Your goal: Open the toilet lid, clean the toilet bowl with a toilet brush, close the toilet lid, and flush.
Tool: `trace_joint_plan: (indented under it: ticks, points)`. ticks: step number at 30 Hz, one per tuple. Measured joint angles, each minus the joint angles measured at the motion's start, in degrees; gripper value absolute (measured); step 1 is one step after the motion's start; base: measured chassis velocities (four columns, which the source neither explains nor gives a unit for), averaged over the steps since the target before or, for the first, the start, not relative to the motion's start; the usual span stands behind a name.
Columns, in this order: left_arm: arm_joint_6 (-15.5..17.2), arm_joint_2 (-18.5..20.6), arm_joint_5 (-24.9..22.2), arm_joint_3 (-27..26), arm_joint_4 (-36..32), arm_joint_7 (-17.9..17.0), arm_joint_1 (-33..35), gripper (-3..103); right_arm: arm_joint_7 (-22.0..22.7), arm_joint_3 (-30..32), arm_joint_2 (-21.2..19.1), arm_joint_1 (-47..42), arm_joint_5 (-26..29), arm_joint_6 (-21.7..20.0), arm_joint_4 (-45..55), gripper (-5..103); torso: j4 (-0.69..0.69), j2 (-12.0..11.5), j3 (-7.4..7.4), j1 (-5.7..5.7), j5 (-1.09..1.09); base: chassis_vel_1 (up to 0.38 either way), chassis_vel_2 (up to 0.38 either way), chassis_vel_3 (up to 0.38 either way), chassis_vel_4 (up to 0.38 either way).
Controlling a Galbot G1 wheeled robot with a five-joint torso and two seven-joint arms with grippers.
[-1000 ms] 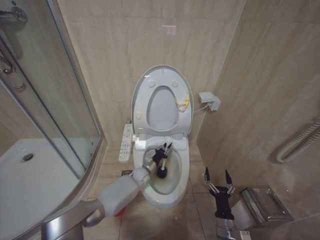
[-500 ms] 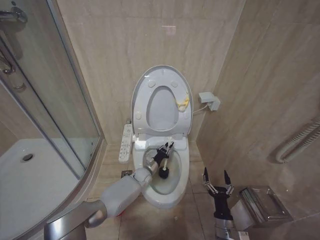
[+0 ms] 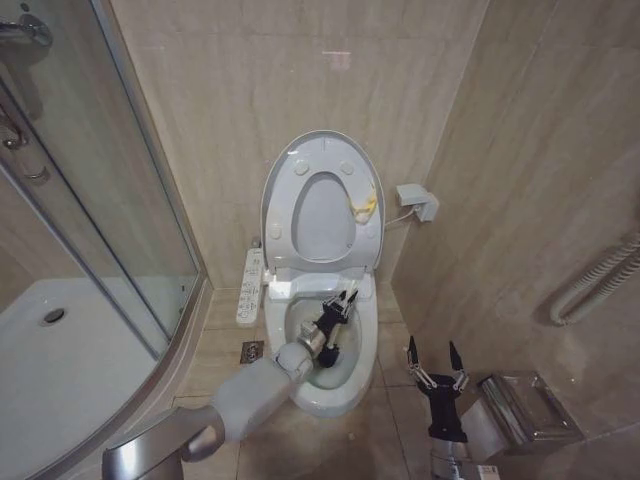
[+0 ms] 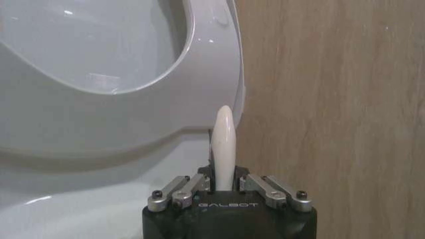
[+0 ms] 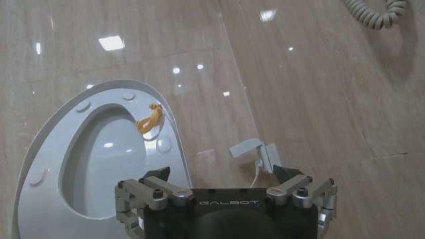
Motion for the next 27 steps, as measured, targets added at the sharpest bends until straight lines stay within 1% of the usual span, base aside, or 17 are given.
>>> trace_joint_plan:
  ticks: [3, 5, 6, 8, 9, 10, 11, 13, 16, 17, 19, 21, 22, 23, 24, 27]
  points:
    - [0.82, -1.37, -1.96, -0.88, -3.87, -0.51, -2.03, 19, 0.06, 0.09, 0.00, 0.22, 0.00, -0.14, 0.00, 100, -0.11, 0.01, -0.01, 0.00, -0.01, 0.000, 0.000, 0.000, 0.000]
    - [0.90, -1.53, -2.13, -0.87, -3.96, -0.52, -2.38, 19, 0.07, 0.09, -0.01, 0.23, -0.02, -0.17, 0.00, 100, -0.12, 0.01, -0.01, 0.00, -0.01, 0.000, 0.000, 0.000, 0.000]
    - [0.90, -1.51, -2.08, -0.62, -3.26, -0.44, -2.44, 19, 0.09, 0.03, -0.02, 0.26, -0.09, -0.20, 0.00, 100, -0.09, 0.01, -0.01, 0.00, 0.00, 0.000, 0.000, 0.000, 0.000]
    - [0.77, -1.39, -1.74, -0.44, -1.93, -0.30, -2.24, 19, 0.09, -0.05, -0.02, 0.28, -0.14, -0.20, 0.01, 100, -0.10, 0.00, -0.01, 0.00, 0.00, 0.000, 0.000, 0.000, 0.000]
    - [0.48, -1.09, -1.17, -0.39, -0.39, -0.09, -1.74, 19, 0.09, -0.10, -0.02, 0.27, -0.16, -0.20, 0.00, 100, -0.07, 0.00, -0.01, 0.00, -0.01, 0.000, 0.000, 0.000, 0.000]
    - [0.18, -0.64, -0.46, -0.38, 1.07, 0.18, -1.01, 19, 0.08, -0.16, -0.02, 0.26, -0.17, -0.19, 0.00, 100, 0.00, 0.00, 0.00, 0.00, 0.00, 0.000, 0.000, 0.000, 0.000]
    - [-0.03, -0.32, -0.05, -0.43, 1.72, 0.35, -0.52, 19, 0.07, -0.17, -0.02, 0.24, -0.17, -0.17, -0.05, 100, 0.02, 0.00, 0.01, 0.01, 0.00, 0.000, 0.000, 0.000, 0.000]
    - [-0.13, -0.16, 0.10, -0.53, 1.81, 0.41, -0.31, 19, 0.06, -0.17, -0.02, 0.23, -0.16, -0.15, -0.12, 100, 0.02, 0.00, 0.00, 0.00, -0.01, 0.000, 0.000, 0.000, 0.000]
    - [-0.03, -0.38, -0.36, -1.00, 0.17, 0.25, -0.66, 19, 0.06, -0.03, -0.05, 0.22, -0.03, -0.12, -0.28, 100, 0.00, 0.00, 0.01, 0.00, 0.00, 0.000, 0.000, 0.000, 0.000]
    - [0.19, -0.94, -1.06, -1.29, -1.17, 0.05, -1.38, 19, 0.07, 0.02, -0.05, 0.23, 0.06, -0.12, -0.28, 100, -0.06, 0.00, 0.00, 0.00, -0.01, 0.000, 0.000, 0.000, 0.000]
    - [0.39, -2.03, -1.88, -1.65, -2.58, -0.08, -2.70, 19, 0.08, 0.05, -0.02, 0.20, 0.11, -0.12, -0.20, 100, -0.11, 0.01, -0.02, 0.00, 0.00, 0.000, 0.000, 0.000, 0.000]
    - [0.40, -2.38, -1.97, -1.61, -2.47, -0.05, -2.95, 19, 0.08, 0.06, -0.02, 0.14, 0.11, -0.13, -0.10, 100, -0.11, 0.01, -0.02, 0.00, -0.01, 0.000, 0.000, 0.000, 0.000]
    - [0.24, -2.47, -1.76, -1.37, -1.13, 0.18, -2.91, 19, 0.08, 0.06, -0.01, -0.01, 0.10, -0.13, 0.10, 100, -0.12, 0.00, -0.01, 0.00, -0.01, 0.000, 0.000, 0.000, 0.000]
    - [-0.21, -2.27, -0.96, -1.33, 0.48, 0.53, -2.48, 19, 0.09, 0.06, -0.02, -0.16, 0.10, -0.13, 0.29, 100, -0.08, 0.00, 0.00, 0.00, 0.00, 0.000, 0.000, 0.000, 0.000]
    - [-0.21, -2.27, -0.96, -1.33, 0.48, 0.53, -2.48, 19, 0.09, 0.06, -0.02, -0.16, 0.10, -0.13, 0.29, 100, -0.08, 0.00, 0.00, 0.00, 0.00, 0.000, 0.000, 0.000, 0.000]
    - [-1.21, -1.20, 0.57, -1.34, 3.33, 1.31, -0.85, 19, 0.09, 0.16, -0.21, -0.45, 0.22, -0.13, 0.54, 100, 0.01, 0.00, 0.00, 0.00, 0.00, 0.000, 0.000, 0.000, 0.000]
